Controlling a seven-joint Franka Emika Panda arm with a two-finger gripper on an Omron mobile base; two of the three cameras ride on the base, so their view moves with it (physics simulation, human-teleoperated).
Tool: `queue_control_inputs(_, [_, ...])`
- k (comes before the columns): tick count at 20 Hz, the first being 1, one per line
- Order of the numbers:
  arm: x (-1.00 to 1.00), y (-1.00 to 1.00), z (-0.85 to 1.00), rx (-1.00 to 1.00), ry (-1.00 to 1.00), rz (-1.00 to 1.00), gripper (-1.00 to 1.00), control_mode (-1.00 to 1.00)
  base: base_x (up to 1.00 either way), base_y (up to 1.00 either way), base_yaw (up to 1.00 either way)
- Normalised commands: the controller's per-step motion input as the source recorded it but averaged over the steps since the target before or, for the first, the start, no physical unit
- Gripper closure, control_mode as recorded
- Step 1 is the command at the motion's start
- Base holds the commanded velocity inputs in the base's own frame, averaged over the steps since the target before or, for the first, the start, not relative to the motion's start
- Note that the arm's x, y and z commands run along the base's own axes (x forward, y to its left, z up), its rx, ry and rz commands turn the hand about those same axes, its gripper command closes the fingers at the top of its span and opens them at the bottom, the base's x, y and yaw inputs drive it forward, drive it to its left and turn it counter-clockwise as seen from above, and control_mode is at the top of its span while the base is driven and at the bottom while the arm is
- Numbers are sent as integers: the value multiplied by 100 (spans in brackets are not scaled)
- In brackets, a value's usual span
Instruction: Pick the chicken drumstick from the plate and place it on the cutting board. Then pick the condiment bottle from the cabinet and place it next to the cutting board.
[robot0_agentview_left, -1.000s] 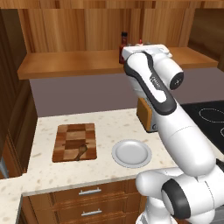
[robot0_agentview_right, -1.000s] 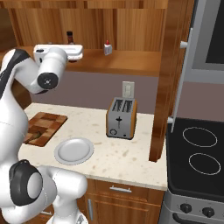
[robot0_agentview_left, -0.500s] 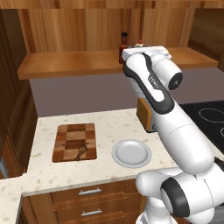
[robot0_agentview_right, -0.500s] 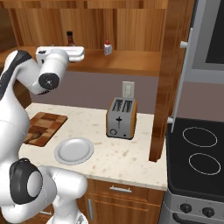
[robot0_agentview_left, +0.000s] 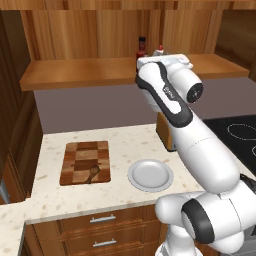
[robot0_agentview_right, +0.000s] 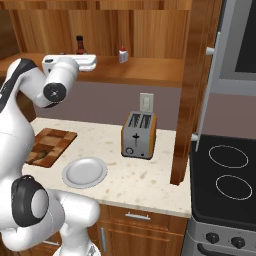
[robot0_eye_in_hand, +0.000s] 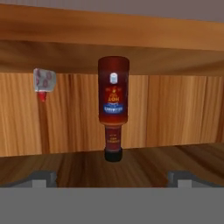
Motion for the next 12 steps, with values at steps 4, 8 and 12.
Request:
queue_control_inputs(4, [0,11,11,0,5,-3,-100,-100,0,0,0])
queue_control_inputs(8, [0,3,14,0,5,-3,-100,-100,0,0,0])
queue_control_inputs(12, [0,5,20,1,3,-2,-100,-100,0,0,0])
